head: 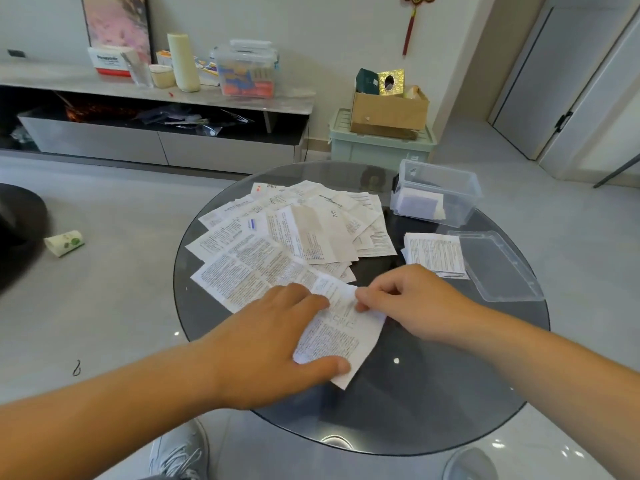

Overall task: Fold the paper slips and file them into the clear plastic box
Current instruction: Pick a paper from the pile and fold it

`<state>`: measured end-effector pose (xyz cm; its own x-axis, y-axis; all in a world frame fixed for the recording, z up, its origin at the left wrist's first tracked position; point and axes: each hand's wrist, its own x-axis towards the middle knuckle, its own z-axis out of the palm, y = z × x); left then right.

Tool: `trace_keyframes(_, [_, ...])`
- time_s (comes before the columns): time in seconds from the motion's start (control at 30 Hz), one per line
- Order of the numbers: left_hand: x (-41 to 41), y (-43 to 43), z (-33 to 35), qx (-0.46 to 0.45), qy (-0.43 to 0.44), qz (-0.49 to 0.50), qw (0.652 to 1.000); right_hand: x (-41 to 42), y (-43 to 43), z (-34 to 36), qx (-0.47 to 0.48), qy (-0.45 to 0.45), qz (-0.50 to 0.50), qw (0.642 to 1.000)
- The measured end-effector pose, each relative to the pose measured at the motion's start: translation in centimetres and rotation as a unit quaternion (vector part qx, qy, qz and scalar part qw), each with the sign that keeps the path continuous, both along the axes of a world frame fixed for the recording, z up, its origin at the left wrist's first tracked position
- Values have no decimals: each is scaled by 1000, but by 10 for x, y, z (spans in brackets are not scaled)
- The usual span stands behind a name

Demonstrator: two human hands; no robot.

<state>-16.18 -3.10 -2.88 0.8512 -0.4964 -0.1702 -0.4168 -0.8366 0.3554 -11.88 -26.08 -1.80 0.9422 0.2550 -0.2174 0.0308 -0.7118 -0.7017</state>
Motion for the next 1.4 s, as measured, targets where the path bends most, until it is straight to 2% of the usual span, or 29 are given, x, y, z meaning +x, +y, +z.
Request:
trace_keyframes(0.17, [-7,-19,5,-23,53,-67,996,-23,-35,15,55,84,-29,994])
trace_keyframes(0.27, [-8,-29,8,-63,105,-60,991,-32,-50,15,70,126,-34,989])
trace_keyframes(0.4, [-2,-33,-1,-105,83,-71,989,-37,-57,9,85,137,-43,986])
trace_keyframes(0.5, [5,-32,-4,-166,116,-53,978,-37,-54,8,91,144,-63,983])
trace_keyframes(0.6, [12,-29,-3,-233,174,-29,956,-32,-51,7,113,149,-91,978])
trace_keyframes(0.7, [16,-26,4,-280,233,-21,931,-27,-51,4,151,72,-113,979])
trace_keyframes(0.8, [19,-22,10,-315,274,-15,908,-25,-50,-1,232,30,-65,970])
trace_keyframes(0.93, [23,-15,13,-340,317,-26,885,-20,-44,-12,232,59,5,971])
trace_keyframes(1.13, [38,-2,12,-426,315,54,846,-19,-46,-16,205,83,21,975])
trace_keyframes(1.3, [41,-2,13,-502,319,125,794,-26,-49,-18,231,80,70,967])
trace_keyframes(1.4, [42,-8,10,-530,318,189,763,-32,-43,-15,219,62,65,972])
